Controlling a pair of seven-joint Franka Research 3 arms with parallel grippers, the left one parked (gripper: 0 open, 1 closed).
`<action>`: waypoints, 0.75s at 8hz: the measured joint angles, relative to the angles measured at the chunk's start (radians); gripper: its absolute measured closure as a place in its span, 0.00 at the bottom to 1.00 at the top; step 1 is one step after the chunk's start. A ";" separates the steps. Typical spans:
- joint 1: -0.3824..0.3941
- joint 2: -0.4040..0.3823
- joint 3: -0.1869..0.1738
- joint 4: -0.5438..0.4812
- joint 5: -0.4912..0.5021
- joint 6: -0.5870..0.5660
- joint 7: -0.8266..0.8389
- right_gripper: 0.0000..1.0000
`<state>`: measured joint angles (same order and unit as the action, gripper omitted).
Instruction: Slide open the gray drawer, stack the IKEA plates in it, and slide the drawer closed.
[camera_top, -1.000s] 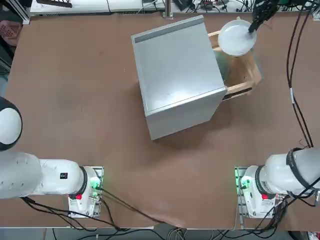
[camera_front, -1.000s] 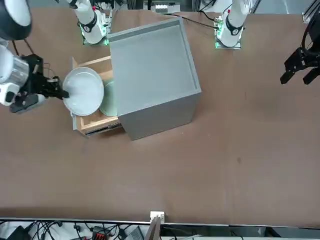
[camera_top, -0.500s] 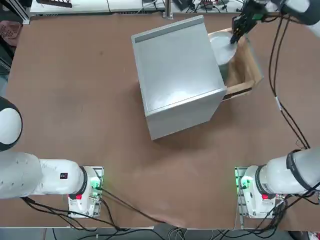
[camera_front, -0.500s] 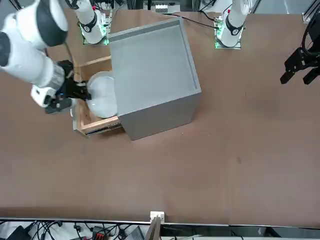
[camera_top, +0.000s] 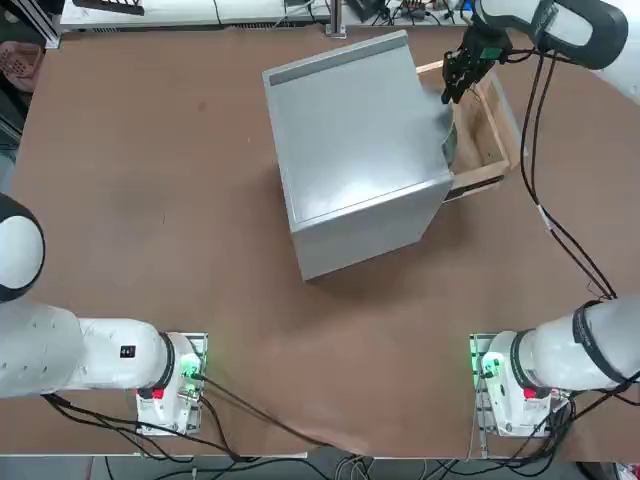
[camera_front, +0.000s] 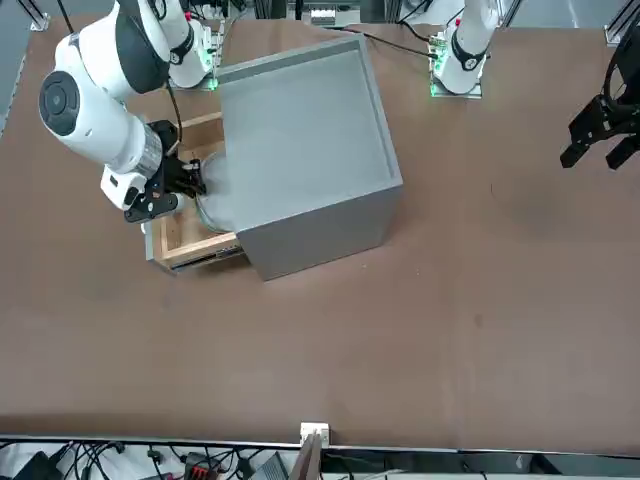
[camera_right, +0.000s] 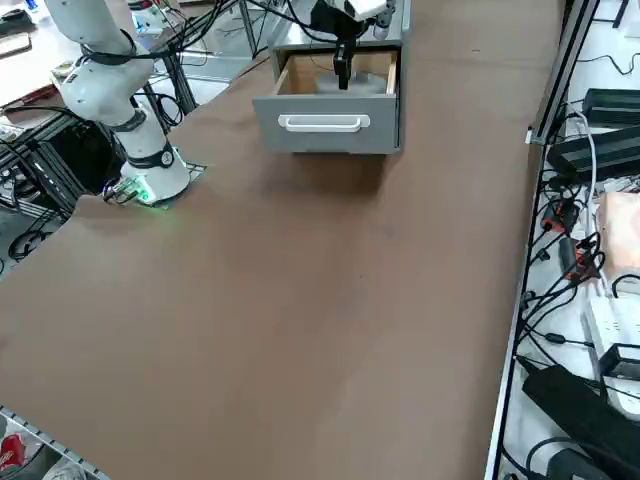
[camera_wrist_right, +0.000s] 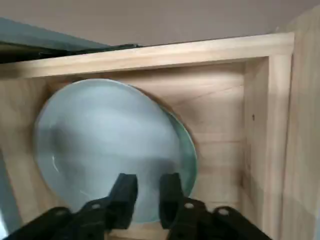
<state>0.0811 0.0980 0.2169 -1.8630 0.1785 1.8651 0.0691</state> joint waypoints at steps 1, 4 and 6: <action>0.000 -0.003 -0.002 0.003 -0.018 -0.001 0.000 0.48; -0.022 -0.014 -0.025 0.087 -0.112 -0.099 -0.019 0.00; -0.108 -0.016 -0.037 0.157 -0.128 -0.172 -0.133 0.04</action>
<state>-0.0265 0.0818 0.1797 -1.7055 0.0506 1.6935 -0.0639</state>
